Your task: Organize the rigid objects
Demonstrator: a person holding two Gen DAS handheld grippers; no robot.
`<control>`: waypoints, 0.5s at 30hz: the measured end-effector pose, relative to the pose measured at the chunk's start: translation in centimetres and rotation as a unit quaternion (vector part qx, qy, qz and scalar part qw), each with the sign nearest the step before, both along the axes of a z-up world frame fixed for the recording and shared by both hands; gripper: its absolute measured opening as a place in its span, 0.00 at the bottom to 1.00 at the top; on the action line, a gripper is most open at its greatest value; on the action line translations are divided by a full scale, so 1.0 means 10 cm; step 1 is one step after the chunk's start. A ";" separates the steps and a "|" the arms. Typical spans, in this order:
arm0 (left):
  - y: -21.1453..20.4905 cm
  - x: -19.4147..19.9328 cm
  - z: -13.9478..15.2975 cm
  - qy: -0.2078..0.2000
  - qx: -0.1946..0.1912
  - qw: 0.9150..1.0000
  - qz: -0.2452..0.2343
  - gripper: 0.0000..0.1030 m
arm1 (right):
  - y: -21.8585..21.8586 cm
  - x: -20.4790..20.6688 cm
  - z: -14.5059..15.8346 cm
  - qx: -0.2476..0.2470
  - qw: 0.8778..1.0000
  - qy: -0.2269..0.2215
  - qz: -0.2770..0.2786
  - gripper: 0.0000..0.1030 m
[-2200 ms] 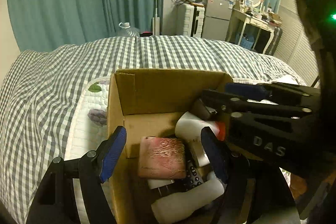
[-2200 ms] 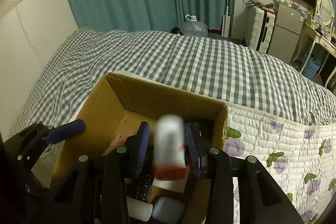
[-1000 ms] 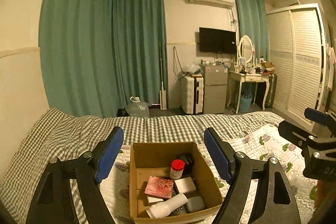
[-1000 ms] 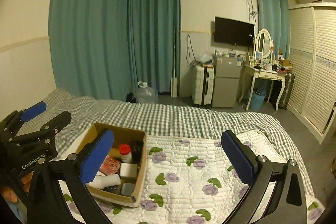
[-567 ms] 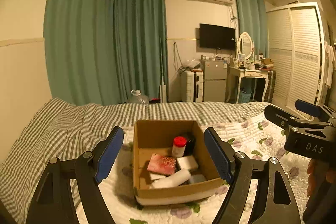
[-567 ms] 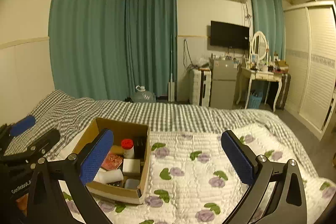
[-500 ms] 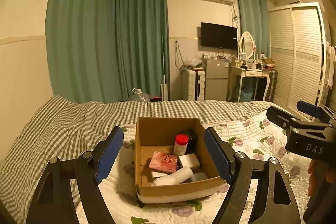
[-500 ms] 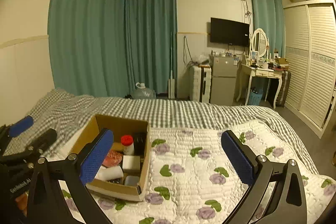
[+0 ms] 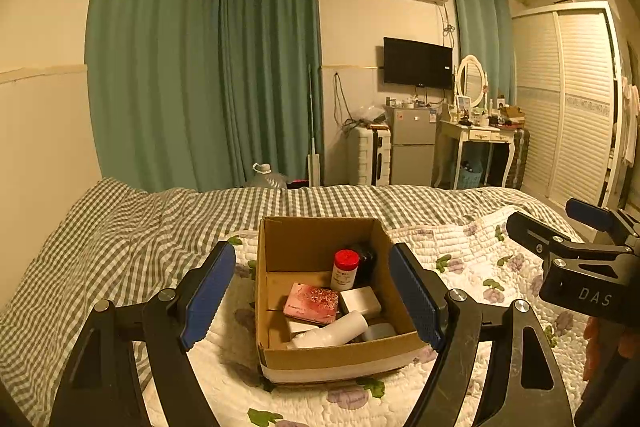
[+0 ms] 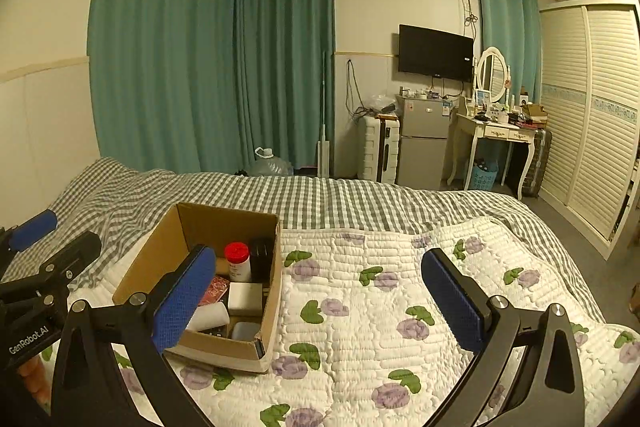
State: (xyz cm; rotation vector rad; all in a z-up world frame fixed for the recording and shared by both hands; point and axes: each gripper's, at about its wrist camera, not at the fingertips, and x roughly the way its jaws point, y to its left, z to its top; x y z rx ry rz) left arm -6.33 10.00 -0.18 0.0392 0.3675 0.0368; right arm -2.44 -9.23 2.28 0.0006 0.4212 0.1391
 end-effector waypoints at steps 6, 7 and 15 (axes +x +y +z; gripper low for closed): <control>0.01 0.01 0.00 0.001 -0.001 1.000 -0.001 0.79 | 0.01 0.01 -0.01 0.000 1.000 0.003 -0.001 1.00; 0.01 0.00 -0.01 0.001 -0.001 1.000 -0.001 0.79 | 0.01 0.01 -0.02 0.000 1.000 0.003 -0.002 1.00; -0.01 0.02 -0.01 0.005 0.002 1.000 -0.005 0.79 | 0.01 0.03 -0.04 -0.001 1.000 0.008 -0.003 1.00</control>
